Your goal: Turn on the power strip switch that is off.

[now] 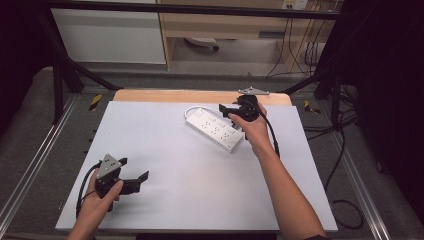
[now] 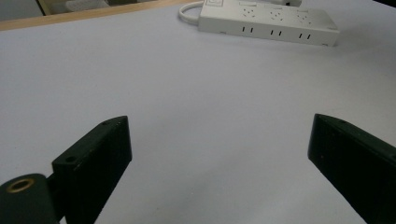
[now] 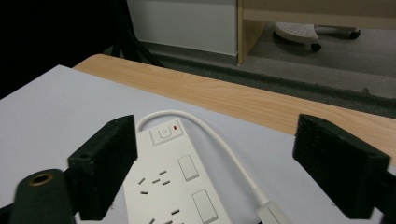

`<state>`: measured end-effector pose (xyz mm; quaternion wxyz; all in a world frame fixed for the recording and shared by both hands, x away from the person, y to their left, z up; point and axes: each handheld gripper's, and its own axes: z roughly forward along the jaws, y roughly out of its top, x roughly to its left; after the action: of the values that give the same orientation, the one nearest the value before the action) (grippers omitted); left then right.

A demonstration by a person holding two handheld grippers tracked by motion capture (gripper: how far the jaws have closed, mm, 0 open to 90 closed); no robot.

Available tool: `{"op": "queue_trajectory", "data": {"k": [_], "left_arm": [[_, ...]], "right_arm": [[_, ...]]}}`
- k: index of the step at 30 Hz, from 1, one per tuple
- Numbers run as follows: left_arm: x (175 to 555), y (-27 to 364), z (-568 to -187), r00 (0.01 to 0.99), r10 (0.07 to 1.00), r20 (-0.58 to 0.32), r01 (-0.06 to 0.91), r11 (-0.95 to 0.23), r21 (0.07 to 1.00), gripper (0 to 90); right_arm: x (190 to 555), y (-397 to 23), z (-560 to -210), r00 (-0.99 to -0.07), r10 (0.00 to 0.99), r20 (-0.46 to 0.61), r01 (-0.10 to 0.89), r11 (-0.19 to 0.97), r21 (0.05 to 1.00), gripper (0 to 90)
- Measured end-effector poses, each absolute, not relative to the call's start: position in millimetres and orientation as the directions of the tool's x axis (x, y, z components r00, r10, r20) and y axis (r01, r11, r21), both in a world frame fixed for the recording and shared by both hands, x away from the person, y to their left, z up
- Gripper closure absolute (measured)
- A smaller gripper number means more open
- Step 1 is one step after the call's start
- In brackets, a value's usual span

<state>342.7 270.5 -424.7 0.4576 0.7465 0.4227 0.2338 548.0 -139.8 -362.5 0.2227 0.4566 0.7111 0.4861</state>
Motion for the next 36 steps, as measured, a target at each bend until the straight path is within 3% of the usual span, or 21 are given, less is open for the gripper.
{"op": "queue_trajectory", "data": {"k": [7, 36], "left_arm": [[342.8, 271.3, -424.6, 0.530, 0.847, -0.038, 0.418, -0.222, 0.881, 6.4], [340.5, 275.6, -423.9, 0.514, 0.857, -0.042, 0.418, -0.208, 0.884, 5.7]], "right_arm": [[538.1, -148.4, -356.8, -0.486, 0.866, 0.119, 0.409, 0.106, 0.906, 7.5], [497.8, -183.1, -340.1, -0.519, 0.850, 0.086, 0.358, 0.126, 0.925, 7.5]]}}
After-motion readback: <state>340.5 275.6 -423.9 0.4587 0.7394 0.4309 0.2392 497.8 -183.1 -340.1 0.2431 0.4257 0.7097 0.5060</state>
